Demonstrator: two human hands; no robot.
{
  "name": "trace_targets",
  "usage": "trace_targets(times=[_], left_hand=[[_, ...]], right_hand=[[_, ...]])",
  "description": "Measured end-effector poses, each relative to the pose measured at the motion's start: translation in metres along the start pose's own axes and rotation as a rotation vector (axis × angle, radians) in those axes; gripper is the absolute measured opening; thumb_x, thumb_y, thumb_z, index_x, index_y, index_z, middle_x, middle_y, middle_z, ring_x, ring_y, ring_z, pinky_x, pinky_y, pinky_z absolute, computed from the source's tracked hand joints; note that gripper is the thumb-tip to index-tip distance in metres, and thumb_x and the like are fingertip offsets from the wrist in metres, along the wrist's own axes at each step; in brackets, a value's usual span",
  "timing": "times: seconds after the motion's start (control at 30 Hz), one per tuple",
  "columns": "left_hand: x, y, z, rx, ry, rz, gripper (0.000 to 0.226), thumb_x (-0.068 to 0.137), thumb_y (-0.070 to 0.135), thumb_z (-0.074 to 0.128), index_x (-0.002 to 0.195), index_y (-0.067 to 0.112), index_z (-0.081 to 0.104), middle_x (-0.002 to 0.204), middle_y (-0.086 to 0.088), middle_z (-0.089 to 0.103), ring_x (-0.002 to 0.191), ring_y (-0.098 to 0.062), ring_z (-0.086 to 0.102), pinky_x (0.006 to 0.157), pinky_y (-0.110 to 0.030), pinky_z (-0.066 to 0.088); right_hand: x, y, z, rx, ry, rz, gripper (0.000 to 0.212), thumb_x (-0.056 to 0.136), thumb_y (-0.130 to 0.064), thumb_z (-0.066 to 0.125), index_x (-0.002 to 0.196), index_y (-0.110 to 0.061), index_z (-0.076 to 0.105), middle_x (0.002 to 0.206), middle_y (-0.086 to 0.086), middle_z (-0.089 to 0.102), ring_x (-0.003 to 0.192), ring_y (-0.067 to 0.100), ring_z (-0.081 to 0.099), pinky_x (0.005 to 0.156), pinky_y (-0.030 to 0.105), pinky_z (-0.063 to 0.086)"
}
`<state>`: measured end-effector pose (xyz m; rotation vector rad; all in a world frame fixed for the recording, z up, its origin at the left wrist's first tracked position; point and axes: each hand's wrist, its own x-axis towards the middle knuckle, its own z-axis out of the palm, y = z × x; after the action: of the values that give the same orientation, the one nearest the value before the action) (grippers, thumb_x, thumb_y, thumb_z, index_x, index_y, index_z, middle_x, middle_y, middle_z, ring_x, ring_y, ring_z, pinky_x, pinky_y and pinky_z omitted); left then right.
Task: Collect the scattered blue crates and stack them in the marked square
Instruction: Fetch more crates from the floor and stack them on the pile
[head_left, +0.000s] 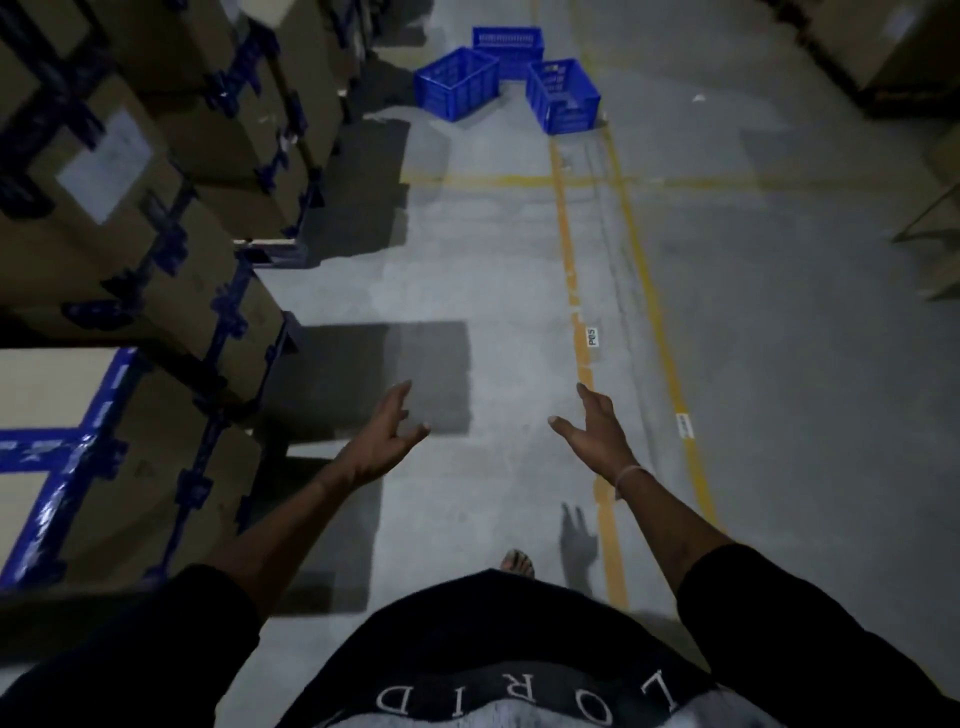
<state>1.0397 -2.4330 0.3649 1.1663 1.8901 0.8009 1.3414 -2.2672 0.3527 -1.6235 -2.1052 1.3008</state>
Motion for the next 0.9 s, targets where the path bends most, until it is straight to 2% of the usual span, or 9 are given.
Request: trace_targets(times=[0.07,0.17,0.33,0.43,0.67,0.9], left_hand=[[0.045,0.016,-0.003,0.001,0.006,0.012,0.079,0.097,0.030,0.064,0.159,0.014,0.018,0.164,-0.007,0.018,0.138,-0.025,0.044,0.100,-0.031,0.044],[0.100,0.030,-0.007,-0.039,0.018,0.003,0.079,0.097,0.033,0.064,0.159,0.017,0.018,0.165,-0.005,0.018,0.136,-0.020,0.044,0.101,-0.032,0.046],[0.198,0.034,-0.020,-0.042,0.013,-0.006,0.079,0.096,0.031,0.065,0.159,0.016,0.019,0.165,-0.005,0.018,0.137,-0.026,0.047,0.104,-0.042,0.049],[0.268,0.030,-0.036,-0.022,0.007,-0.014,0.077,0.096,0.028,0.065,0.158,0.017,0.021,0.164,-0.006,0.018,0.136,-0.027,0.048,0.103,-0.042,0.049],[0.453,0.033,-0.110,-0.017,0.015,-0.002,0.076,0.097,0.029,0.064,0.159,0.021,0.020,0.167,-0.004,0.012,0.135,-0.025,0.049,0.105,-0.038,0.047],[0.610,0.075,-0.186,0.057,-0.115,0.046,0.078,0.098,0.037,0.061,0.160,0.026,0.015,0.168,0.000,0.006,0.140,-0.022,0.044,0.107,-0.038,0.046]], right_hand=[[0.042,-0.012,-0.024,-0.029,-0.002,0.005,0.084,0.089,-0.050,0.064,0.156,-0.022,0.022,0.158,0.002,0.022,0.145,0.024,0.029,0.115,0.036,0.029],[0.095,-0.027,-0.049,-0.035,0.004,0.019,0.084,0.087,-0.053,0.065,0.155,-0.024,0.024,0.156,0.001,0.025,0.143,0.024,0.032,0.116,0.039,0.031],[0.192,-0.052,-0.076,-0.076,-0.005,0.027,0.078,0.088,-0.051,0.064,0.153,-0.023,0.030,0.154,0.001,0.029,0.142,0.022,0.033,0.114,0.034,0.030],[0.261,-0.068,-0.085,-0.073,0.004,0.053,0.075,0.088,-0.051,0.064,0.151,-0.021,0.036,0.153,0.001,0.031,0.141,0.022,0.036,0.114,0.035,0.031],[0.425,-0.132,-0.098,-0.053,0.027,0.081,0.072,0.090,-0.049,0.064,0.150,-0.019,0.038,0.153,0.001,0.029,0.140,0.021,0.036,0.114,0.033,0.031],[0.572,-0.203,-0.121,-0.006,0.071,0.098,0.074,0.090,-0.050,0.063,0.151,-0.019,0.036,0.155,0.001,0.026,0.143,0.021,0.032,0.114,0.032,0.029]])
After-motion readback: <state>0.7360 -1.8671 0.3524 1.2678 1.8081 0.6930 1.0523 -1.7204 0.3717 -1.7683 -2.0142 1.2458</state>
